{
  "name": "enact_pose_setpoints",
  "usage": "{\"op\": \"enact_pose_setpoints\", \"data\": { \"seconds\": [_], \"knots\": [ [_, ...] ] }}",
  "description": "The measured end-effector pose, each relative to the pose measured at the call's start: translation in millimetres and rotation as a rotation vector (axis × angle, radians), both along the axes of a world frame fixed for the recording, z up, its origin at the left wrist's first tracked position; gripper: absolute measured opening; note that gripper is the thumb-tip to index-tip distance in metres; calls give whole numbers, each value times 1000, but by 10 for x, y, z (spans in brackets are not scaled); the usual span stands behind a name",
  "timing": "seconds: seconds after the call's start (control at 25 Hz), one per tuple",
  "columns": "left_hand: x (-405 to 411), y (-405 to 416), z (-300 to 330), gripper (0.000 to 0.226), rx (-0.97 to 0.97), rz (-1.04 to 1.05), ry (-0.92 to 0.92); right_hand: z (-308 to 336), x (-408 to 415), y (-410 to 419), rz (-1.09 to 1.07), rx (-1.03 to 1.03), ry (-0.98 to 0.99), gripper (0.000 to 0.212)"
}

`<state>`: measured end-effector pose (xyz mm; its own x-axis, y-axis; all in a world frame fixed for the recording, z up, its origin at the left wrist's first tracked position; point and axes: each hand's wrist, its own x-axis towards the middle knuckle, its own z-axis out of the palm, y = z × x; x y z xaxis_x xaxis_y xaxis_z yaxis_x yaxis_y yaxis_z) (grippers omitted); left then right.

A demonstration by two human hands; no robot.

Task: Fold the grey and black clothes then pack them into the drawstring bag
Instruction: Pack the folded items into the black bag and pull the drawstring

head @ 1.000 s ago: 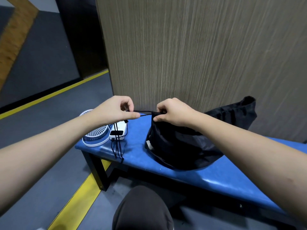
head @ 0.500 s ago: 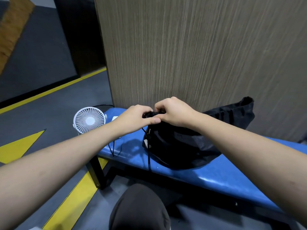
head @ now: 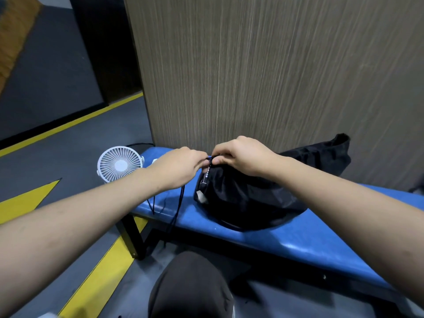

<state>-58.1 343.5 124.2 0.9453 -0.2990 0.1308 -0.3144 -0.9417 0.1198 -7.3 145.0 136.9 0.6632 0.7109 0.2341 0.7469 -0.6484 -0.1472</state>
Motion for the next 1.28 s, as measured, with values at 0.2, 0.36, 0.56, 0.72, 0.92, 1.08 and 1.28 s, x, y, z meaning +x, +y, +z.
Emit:
{"op": "enact_pose_setpoints", "data": {
  "seconds": [0.2,0.36,0.56,0.72,0.92,1.08,1.28],
  "knots": [
    [-54,4,143,25,166,-31,-89,17,-20,-182,-35,-49,-105,24],
    [-48,178,243,21,258,-22,-104,48,9,-381,-41,-80,-143,25],
    [-13,478,356,22,294,-2,-147,88,174,-772,-100,-83,-198,26],
    [50,718,291,23,303,45,-125,84,315,-1187,-126,-137,-234,24],
    [156,705,99,26,254,101,-11,-117,364,-1466,-273,-37,-163,30],
    [255,514,-57,27,352,92,7,-114,367,-1433,-308,34,-124,26],
    [363,457,-147,26,339,96,80,-136,319,-1404,-296,68,-132,28]
  ]
}}
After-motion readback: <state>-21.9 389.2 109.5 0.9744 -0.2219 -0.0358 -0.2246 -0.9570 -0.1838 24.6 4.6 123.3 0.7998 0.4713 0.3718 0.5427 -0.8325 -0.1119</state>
